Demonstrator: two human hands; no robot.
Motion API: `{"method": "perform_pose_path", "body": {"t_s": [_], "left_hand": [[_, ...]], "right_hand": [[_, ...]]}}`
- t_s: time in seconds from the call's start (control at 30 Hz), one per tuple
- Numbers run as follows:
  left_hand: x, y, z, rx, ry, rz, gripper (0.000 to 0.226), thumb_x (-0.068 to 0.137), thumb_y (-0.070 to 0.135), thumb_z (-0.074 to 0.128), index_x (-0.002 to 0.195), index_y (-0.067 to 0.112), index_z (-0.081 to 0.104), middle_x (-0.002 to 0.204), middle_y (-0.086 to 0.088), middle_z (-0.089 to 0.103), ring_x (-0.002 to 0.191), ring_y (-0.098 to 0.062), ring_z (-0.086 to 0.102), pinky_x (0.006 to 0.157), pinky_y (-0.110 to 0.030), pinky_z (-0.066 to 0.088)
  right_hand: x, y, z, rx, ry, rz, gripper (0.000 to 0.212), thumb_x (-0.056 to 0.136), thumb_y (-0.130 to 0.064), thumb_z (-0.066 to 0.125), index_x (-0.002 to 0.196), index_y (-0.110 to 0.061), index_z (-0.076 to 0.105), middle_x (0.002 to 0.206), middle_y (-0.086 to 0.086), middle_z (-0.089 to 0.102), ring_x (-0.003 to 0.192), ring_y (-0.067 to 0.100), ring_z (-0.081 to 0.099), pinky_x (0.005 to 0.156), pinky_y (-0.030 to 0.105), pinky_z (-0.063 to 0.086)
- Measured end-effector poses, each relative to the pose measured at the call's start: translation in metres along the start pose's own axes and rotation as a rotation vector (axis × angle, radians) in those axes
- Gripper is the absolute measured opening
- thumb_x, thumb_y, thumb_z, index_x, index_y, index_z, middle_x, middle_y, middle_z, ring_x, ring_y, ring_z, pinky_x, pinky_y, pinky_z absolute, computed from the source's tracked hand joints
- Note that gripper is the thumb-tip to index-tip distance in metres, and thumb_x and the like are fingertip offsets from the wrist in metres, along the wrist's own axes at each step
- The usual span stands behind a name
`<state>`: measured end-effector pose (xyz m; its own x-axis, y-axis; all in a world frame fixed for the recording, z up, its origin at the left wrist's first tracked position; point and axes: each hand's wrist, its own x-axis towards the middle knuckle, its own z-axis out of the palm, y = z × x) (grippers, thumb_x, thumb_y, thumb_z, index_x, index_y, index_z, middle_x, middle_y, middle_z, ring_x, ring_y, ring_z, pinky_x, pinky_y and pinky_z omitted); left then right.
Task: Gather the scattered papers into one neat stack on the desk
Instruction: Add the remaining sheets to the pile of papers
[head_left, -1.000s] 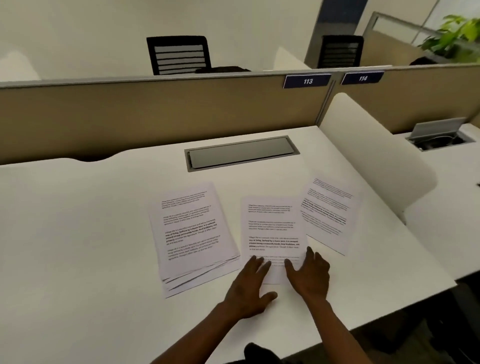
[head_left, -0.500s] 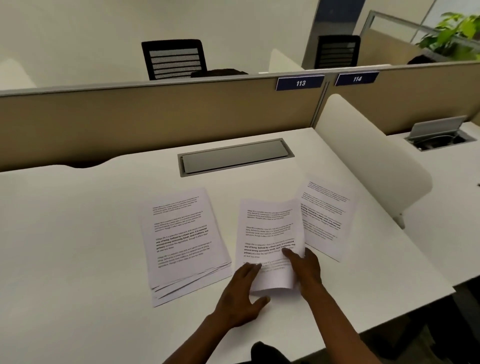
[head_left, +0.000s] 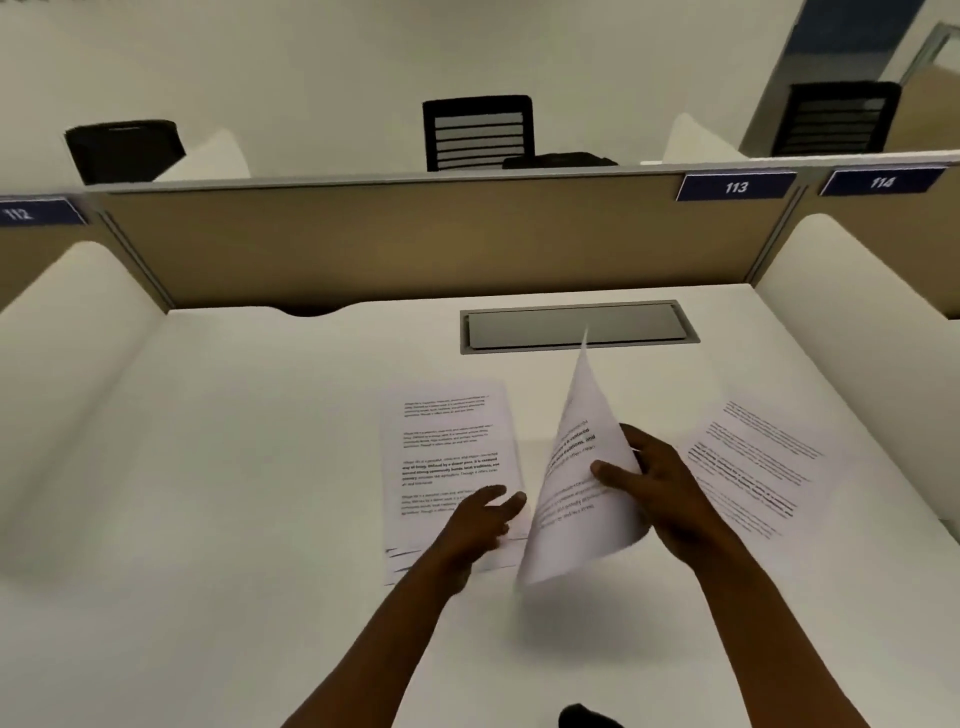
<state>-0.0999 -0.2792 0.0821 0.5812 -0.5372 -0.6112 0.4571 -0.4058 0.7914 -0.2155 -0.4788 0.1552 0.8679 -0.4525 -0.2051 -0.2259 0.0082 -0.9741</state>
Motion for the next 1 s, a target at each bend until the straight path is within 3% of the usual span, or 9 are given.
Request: {"method": "perform_pose_path", "body": {"t_s": [0.1,0.17,0.3,0.4,0.47,0.6,0.73,0.9,1.0], "left_hand": [[-0.003,0.012,-0.034,-0.171,-0.167,-0.136,0.052,0.081,0.048,0.075,0.124,0.020,0.067,0.116,-0.012,0.072,0.102,-0.032,0.071,0.092,-0.045,0.058],[-0.005,0.015,-0.051,-0.296,-0.182,-0.153,0.049,0.080,0.046,0.077,0.119,0.018,0.071,0.105,-0.012,0.075,0.088,-0.028,0.073,0.078,-0.041,0.059],[-0.001,0.020,-0.084,-0.557,0.040,-0.062,0.040,0.086,0.030,0.074,0.119,0.007,0.070,0.095,-0.008,0.076,0.082,-0.023,0.071,0.068,-0.036,0.059],[0.003,0.025,-0.103,-0.648,0.227,0.036,0.029,0.090,0.016,0.068,0.116,0.003,0.068,0.103,-0.011,0.072,0.086,-0.025,0.065,0.073,-0.037,0.056],[0.008,0.025,-0.114,-0.570,0.324,0.116,0.027,0.091,0.007,0.064,0.117,0.004,0.067,0.115,-0.015,0.071,0.091,-0.028,0.066,0.079,-0.038,0.055],[0.016,0.017,-0.131,-0.429,0.402,0.162,0.036,0.092,-0.003,0.056,0.127,0.003,0.063,0.130,-0.020,0.065,0.110,-0.034,0.064,0.098,-0.046,0.048],[0.028,0.008,-0.139,-0.282,0.525,0.076,0.061,0.090,0.002,0.065,0.146,0.000,0.041,0.152,-0.020,0.043,0.134,-0.031,0.047,0.115,-0.043,0.035],[0.035,0.004,-0.134,-0.114,0.615,0.085,0.069,0.093,0.013,0.065,0.152,0.003,0.031,0.158,-0.016,0.035,0.143,-0.031,0.038,0.114,-0.033,0.032],[0.032,0.000,-0.136,-0.010,0.712,0.103,0.072,0.091,0.015,0.066,0.153,0.004,0.030,0.157,-0.016,0.035,0.144,-0.031,0.036,0.119,-0.039,0.031]], "right_hand": [[0.021,-0.026,0.034,0.024,-0.173,-0.029,0.035,0.084,-0.012,0.074,0.113,-0.030,0.068,0.111,-0.002,0.074,0.099,0.019,0.072,0.077,0.030,0.060],[0.033,-0.038,0.052,0.051,-0.259,-0.044,0.036,0.084,-0.012,0.074,0.116,-0.027,0.068,0.114,0.002,0.073,0.100,0.022,0.072,0.082,0.035,0.061],[0.056,-0.042,0.068,0.110,-0.280,-0.050,0.038,0.084,-0.011,0.074,0.120,-0.019,0.066,0.117,0.006,0.073,0.103,0.026,0.071,0.087,0.039,0.059],[0.072,-0.029,0.076,0.100,-0.200,-0.023,0.037,0.083,-0.010,0.075,0.117,-0.020,0.066,0.115,0.002,0.074,0.102,0.026,0.071,0.080,0.033,0.059],[0.083,-0.011,0.085,0.054,-0.123,0.019,0.037,0.081,-0.009,0.076,0.115,-0.022,0.065,0.119,0.005,0.072,0.101,0.025,0.070,0.079,0.034,0.059],[0.102,0.029,0.116,-0.076,-0.003,0.171,0.059,0.082,-0.011,0.075,0.135,-0.016,0.050,0.131,0.013,0.061,0.111,0.030,0.062,0.099,0.047,0.052],[0.109,0.051,0.137,-0.239,-0.023,0.281,0.079,0.086,-0.014,0.071,0.152,-0.013,0.028,0.142,0.016,0.051,0.128,0.032,0.051,0.110,0.039,0.041],[0.102,0.063,0.143,-0.397,-0.029,0.236,0.070,0.087,-0.012,0.065,0.150,-0.007,0.033,0.147,0.016,0.047,0.133,0.028,0.048,0.112,0.033,0.037],[0.095,0.064,0.148,-0.544,-0.033,0.121,0.064,0.087,-0.016,0.066,0.146,-0.007,0.041,0.141,0.014,0.053,0.126,0.025,0.054,0.108,0.031,0.041]]}}
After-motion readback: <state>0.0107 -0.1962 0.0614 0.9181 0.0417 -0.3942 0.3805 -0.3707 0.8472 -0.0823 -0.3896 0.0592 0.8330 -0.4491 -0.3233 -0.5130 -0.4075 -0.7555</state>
